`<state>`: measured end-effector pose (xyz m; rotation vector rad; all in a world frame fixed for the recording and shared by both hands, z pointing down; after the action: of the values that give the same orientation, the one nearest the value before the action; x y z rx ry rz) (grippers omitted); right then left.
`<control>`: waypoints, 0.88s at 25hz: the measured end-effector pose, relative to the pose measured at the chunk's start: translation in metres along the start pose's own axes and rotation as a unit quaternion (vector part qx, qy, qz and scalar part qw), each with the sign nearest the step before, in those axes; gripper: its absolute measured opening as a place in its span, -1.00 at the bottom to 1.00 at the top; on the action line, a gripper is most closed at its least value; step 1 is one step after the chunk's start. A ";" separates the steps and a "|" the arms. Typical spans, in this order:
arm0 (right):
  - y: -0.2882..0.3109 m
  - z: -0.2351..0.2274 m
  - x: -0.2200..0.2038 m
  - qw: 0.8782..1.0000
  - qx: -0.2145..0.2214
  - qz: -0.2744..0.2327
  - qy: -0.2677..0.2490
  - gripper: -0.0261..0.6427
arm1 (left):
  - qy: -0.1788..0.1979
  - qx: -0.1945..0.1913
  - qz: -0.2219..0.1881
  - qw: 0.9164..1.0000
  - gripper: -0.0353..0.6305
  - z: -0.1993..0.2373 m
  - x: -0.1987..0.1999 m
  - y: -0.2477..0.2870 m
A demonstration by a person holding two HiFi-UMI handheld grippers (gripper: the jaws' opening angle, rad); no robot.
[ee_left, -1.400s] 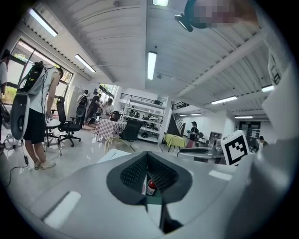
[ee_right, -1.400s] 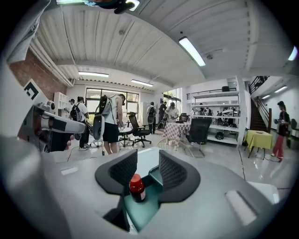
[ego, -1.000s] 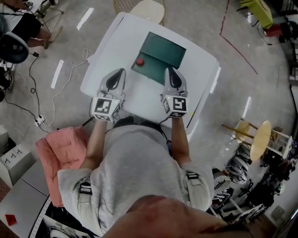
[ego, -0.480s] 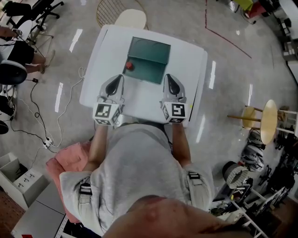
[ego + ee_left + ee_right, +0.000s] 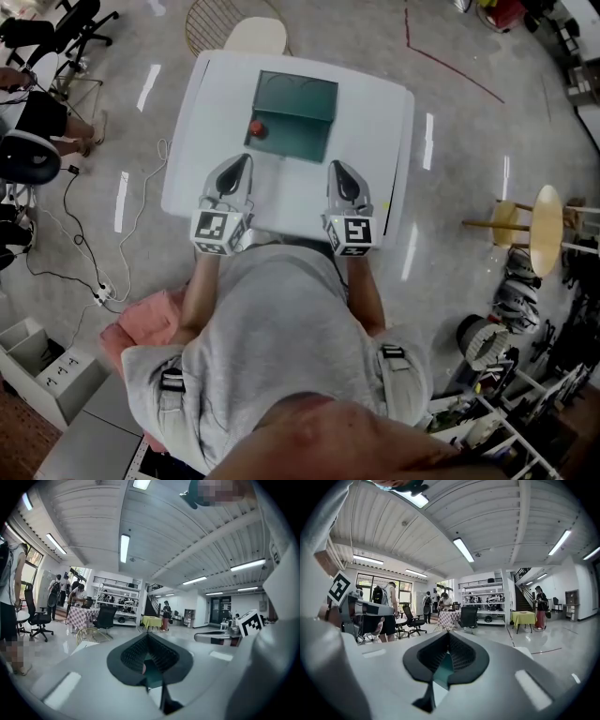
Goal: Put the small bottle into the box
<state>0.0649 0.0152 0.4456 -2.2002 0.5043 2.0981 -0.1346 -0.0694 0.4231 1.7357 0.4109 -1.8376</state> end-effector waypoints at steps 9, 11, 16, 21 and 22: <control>0.006 0.002 0.005 1.000 0.004 -0.002 -0.006 -0.91 | -0.002 0.009 -0.002 1.000 -0.86 0.008 0.001 -0.001; 0.008 0.003 0.004 1.000 0.005 -0.002 -0.006 -0.91 | -0.002 0.012 -0.001 1.000 -0.86 0.010 0.002 -0.001; 0.012 0.005 0.004 1.000 0.008 0.002 -0.006 -0.91 | -0.004 0.015 -0.002 1.000 -0.86 0.014 0.004 0.000; 0.013 0.005 0.003 1.000 0.009 0.003 -0.006 -0.91 | -0.005 0.016 0.000 1.000 -0.86 0.015 0.001 0.000; 0.013 0.005 0.003 1.000 0.009 0.003 -0.006 -0.91 | -0.006 0.014 -0.001 1.000 -0.86 0.015 0.000 -0.001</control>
<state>0.0563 0.0040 0.4447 -2.1769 0.5283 2.1005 -0.1471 -0.0779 0.4245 1.7435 0.3831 -1.8626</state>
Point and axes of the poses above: the fingertips, and each gripper's own axes: y forward along the fingers, z to its left, x out of its top, the point moved 4 cm from there along -y, backward along the fingers, and after that the axes turned 14 degrees about x, right-handed, at the moved point
